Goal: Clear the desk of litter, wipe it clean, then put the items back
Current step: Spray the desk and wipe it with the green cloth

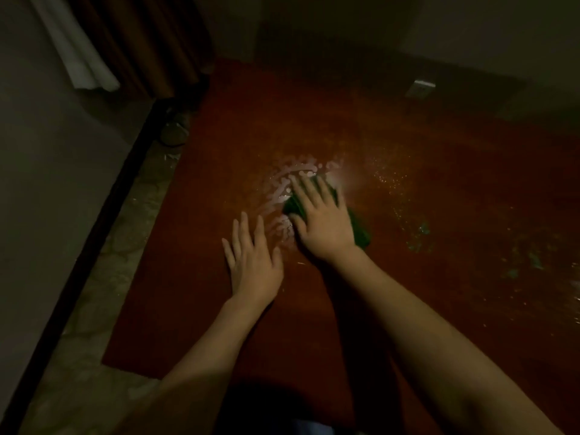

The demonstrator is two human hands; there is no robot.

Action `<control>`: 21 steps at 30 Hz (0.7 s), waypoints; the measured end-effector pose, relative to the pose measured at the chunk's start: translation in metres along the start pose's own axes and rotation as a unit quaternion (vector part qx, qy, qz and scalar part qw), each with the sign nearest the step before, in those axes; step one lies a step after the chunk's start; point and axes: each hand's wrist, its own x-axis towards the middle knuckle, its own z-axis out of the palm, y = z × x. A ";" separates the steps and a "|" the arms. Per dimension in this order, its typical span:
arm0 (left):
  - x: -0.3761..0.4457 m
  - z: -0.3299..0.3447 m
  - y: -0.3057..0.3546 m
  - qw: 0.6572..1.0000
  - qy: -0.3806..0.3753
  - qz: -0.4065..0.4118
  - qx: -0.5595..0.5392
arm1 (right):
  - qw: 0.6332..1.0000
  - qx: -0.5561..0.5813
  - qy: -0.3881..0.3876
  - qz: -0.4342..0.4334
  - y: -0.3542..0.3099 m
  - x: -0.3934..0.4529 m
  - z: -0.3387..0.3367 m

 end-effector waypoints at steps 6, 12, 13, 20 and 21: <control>0.039 -0.016 0.019 1.000 0.010 0.004 0.001 | 0.982 -0.042 -0.034 -0.180 0.053 -0.067 0.013; 0.069 -0.006 0.048 0.998 -0.062 0.002 0.033 | 0.996 -0.001 0.000 0.086 0.123 0.008 -0.019; 0.070 -0.001 0.049 0.996 -0.077 -0.001 0.047 | 0.994 0.007 0.010 0.107 0.121 0.030 -0.025; 0.075 -0.001 0.055 0.988 -0.136 -0.024 0.072 | 0.998 -0.005 0.009 -0.057 0.054 0.070 -0.027; 0.077 -0.002 0.056 0.986 -0.147 -0.026 0.073 | 0.996 -0.001 0.001 -0.094 0.055 0.058 -0.025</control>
